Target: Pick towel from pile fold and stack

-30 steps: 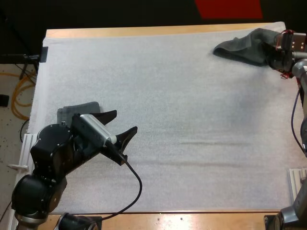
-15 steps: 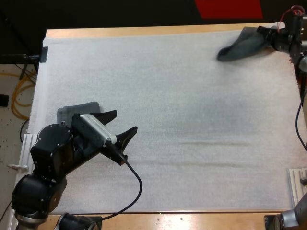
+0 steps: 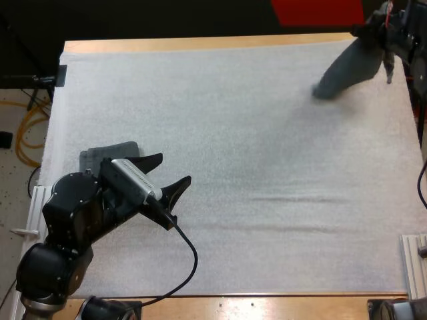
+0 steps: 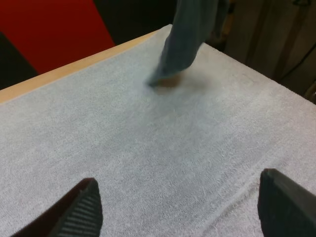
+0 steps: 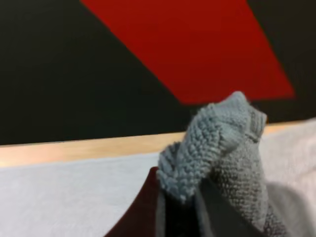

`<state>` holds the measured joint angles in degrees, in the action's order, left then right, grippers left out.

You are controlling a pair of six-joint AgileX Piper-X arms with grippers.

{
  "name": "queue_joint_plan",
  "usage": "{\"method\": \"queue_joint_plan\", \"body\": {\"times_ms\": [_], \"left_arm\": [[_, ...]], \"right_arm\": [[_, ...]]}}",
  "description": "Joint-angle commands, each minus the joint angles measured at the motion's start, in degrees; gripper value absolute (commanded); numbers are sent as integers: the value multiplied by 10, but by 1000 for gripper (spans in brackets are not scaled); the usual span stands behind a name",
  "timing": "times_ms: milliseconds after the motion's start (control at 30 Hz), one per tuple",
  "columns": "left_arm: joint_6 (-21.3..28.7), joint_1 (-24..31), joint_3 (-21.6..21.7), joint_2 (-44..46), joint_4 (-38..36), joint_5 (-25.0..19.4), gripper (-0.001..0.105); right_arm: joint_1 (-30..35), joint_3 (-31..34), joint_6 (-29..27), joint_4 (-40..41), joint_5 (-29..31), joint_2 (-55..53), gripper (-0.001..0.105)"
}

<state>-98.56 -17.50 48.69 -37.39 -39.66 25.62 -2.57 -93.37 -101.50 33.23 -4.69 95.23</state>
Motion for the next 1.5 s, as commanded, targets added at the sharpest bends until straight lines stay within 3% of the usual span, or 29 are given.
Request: {"method": "queue_joint_plan", "body": {"times_ms": [0, 133, 400, 533, 767, 1000, 1133, 1233, 1400, 1467], "left_arm": [[-6, -1, 3, 0, 10, 1, 65], [-4, -1, 3, 0, 18, 1, 65], [-4, -1, 3, 0, 42, 1, 65], [-4, -1, 3, 0, 32, 1, 65], [-4, -1, 3, 0, 18, 1, 65], [-4, -1, 3, 0, 18, 1, 65], [-4, -1, 3, 0, 18, 1, 65], [-4, -1, 3, 0, 15, 1, 65], [-4, -1, 3, 0, 9, 1, 65], [-4, -1, 3, 0, 9, 1, 65]], "right_arm": [[-9, -7, -27, 23, 10, -25, 0], [-32, -7, -36, 93, 11, -65, 0], [-116, 40, 17, 222, 10, -87, 0], [-183, 107, 47, 221, 10, -87, 0], [-361, 212, 95, 195, -8, -86, 0], [-513, 237, 105, 140, -6, -79, 0], [-538, 237, 137, 118, -8, -77, 0], [-534, 237, 140, 124, -29, -76, 14], [-529, 237, 137, 133, -54, -76, 66], [-529, 237, 127, 135, -53, -77, 76]]}}
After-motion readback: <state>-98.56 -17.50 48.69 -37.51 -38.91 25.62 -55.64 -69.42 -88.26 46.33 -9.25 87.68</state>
